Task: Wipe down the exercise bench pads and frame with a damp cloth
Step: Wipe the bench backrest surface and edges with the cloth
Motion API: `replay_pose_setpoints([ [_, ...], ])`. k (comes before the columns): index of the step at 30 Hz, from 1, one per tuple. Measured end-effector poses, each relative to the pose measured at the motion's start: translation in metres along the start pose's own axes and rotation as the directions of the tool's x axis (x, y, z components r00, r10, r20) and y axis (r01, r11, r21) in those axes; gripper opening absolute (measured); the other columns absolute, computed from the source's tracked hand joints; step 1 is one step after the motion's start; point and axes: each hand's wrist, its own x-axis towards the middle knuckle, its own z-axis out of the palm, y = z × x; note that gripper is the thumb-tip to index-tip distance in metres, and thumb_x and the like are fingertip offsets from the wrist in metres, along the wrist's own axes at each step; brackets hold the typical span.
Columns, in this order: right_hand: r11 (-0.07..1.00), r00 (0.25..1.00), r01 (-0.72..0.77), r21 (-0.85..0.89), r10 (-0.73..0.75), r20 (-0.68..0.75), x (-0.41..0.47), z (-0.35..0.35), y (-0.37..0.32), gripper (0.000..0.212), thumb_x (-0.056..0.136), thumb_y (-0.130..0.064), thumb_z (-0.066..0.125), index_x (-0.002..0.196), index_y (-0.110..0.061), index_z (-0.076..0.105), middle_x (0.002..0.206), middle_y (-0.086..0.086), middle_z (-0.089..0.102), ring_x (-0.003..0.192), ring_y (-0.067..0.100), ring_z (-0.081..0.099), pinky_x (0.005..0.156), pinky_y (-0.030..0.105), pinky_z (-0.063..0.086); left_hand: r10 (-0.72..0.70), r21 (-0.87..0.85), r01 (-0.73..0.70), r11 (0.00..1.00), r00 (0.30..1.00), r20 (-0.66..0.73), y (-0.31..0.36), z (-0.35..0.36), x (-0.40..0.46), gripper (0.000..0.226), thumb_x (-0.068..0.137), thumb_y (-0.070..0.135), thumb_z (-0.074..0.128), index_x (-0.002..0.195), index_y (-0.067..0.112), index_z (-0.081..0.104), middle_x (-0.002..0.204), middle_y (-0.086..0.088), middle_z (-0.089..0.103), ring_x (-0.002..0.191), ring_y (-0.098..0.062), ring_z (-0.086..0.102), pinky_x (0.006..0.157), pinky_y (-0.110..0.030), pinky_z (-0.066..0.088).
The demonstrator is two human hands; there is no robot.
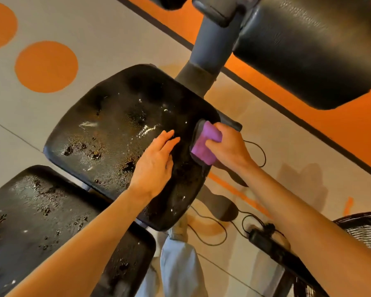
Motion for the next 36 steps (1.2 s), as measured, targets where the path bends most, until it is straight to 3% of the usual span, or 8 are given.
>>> replay_pose_setpoints([
  [5, 0.982, 0.960, 0.115, -0.151, -0.149, -0.237, 0.034, 0.026, 0.025, 0.043, 0.089, -0.019, 0.065, 0.129, -0.020, 0.052, 0.126, 0.003, 0.056, 0.117, 0.017, 0.052, 0.089, 0.025, 0.049, 0.111, 0.090, -0.111, 0.990, 0.994, 0.001, -0.013, 0.014, 0.029, 0.052, 0.101, 0.008, 0.048, 0.152, 0.010, 0.037, 0.162, -0.006, 0.028, 0.152, -0.023, 0.020, 0.124, -0.033, 0.007],
  [7, 0.959, 0.938, 0.116, -0.257, -0.191, -0.289, 0.036, 0.038, 0.033, 0.052, 0.090, -0.021, 0.064, 0.139, -0.023, 0.045, 0.143, 0.005, 0.044, 0.131, 0.023, 0.040, 0.101, 0.039, 0.045, 0.131, 0.099, -0.130, 0.987, 0.991, -0.006, -0.016, 0.017, 0.039, 0.053, 0.101, 0.009, 0.048, 0.153, 0.008, 0.035, 0.163, -0.008, 0.026, 0.153, -0.025, 0.018, 0.123, -0.034, 0.006],
  [10, 0.916, 0.924, 0.092, -0.390, -0.225, -0.310, 0.028, 0.059, 0.035, 0.050, 0.099, -0.043, 0.041, 0.146, -0.026, 0.037, 0.158, 0.004, 0.025, 0.146, 0.031, 0.017, 0.116, 0.054, 0.022, 0.164, 0.129, -0.160, 0.979, 0.986, -0.016, -0.022, 0.019, 0.050, 0.053, 0.103, 0.012, 0.046, 0.153, 0.008, 0.032, 0.164, -0.008, 0.023, 0.153, -0.025, 0.017, 0.124, -0.036, 0.008],
  [12, 0.910, 0.937, 0.095, -0.404, -0.218, -0.272, 0.020, 0.075, 0.032, 0.062, 0.097, -0.056, 0.029, 0.151, -0.027, 0.025, 0.161, 0.001, 0.014, 0.149, 0.029, 0.003, 0.119, 0.050, 0.009, 0.178, 0.178, -0.173, 0.969, 0.984, -0.013, -0.028, 0.020, 0.057, 0.055, 0.103, 0.016, 0.044, 0.155, 0.009, 0.029, 0.164, -0.008, 0.020, 0.153, -0.024, 0.015, 0.124, -0.037, 0.008],
  [14, 0.901, 0.942, 0.085, -0.425, -0.212, -0.260, 0.018, 0.090, 0.033, 0.067, 0.097, -0.056, 0.029, 0.153, -0.022, 0.015, 0.162, 0.002, 0.009, 0.149, 0.029, -0.003, 0.120, 0.048, 0.010, 0.171, 0.212, -0.168, 0.963, 0.985, 0.002, -0.033, 0.021, 0.063, 0.056, 0.104, 0.021, 0.041, 0.156, 0.009, 0.025, 0.165, -0.007, 0.017, 0.153, -0.023, 0.013, 0.123, -0.036, 0.006],
  [24, 0.948, 0.936, -0.039, -0.315, -0.075, -0.344, 0.096, 0.073, 0.025, 0.052, 0.104, -0.023, 0.031, 0.151, -0.007, 0.016, 0.160, 0.012, 0.015, 0.149, 0.026, 0.007, 0.122, 0.045, 0.012, 0.162, 0.312, -0.158, 0.937, 0.987, 0.012, -0.049, 0.032, 0.068, 0.056, 0.106, 0.027, 0.029, 0.157, 0.006, 0.021, 0.166, -0.010, 0.013, 0.154, -0.025, 0.012, 0.123, -0.038, 0.006],
  [31, 0.920, 0.941, 0.103, -0.377, -0.213, -0.264, -0.010, 0.115, 0.032, 0.053, 0.103, -0.024, 0.031, 0.152, -0.009, 0.017, 0.160, 0.010, 0.014, 0.149, 0.021, 0.007, 0.120, 0.041, 0.016, 0.184, 0.358, -0.170, 0.918, 0.983, -0.005, -0.051, 0.035, 0.068, 0.059, 0.103, 0.031, 0.025, 0.156, 0.004, 0.022, 0.166, -0.012, 0.015, 0.153, -0.025, 0.012, 0.124, -0.039, 0.010],
  [36, 0.918, 0.929, -0.105, -0.382, -0.047, -0.368, 0.086, 0.086, 0.019, 0.054, 0.103, -0.024, 0.029, 0.152, -0.007, 0.015, 0.160, 0.013, 0.012, 0.149, 0.026, 0.004, 0.122, 0.043, 0.006, 0.196, 0.395, -0.173, 0.902, 0.980, -0.019, -0.052, 0.037, 0.068, 0.059, 0.104, 0.030, 0.026, 0.156, 0.004, 0.022, 0.165, -0.013, 0.015, 0.153, -0.026, 0.013, 0.124, -0.039, 0.012],
])
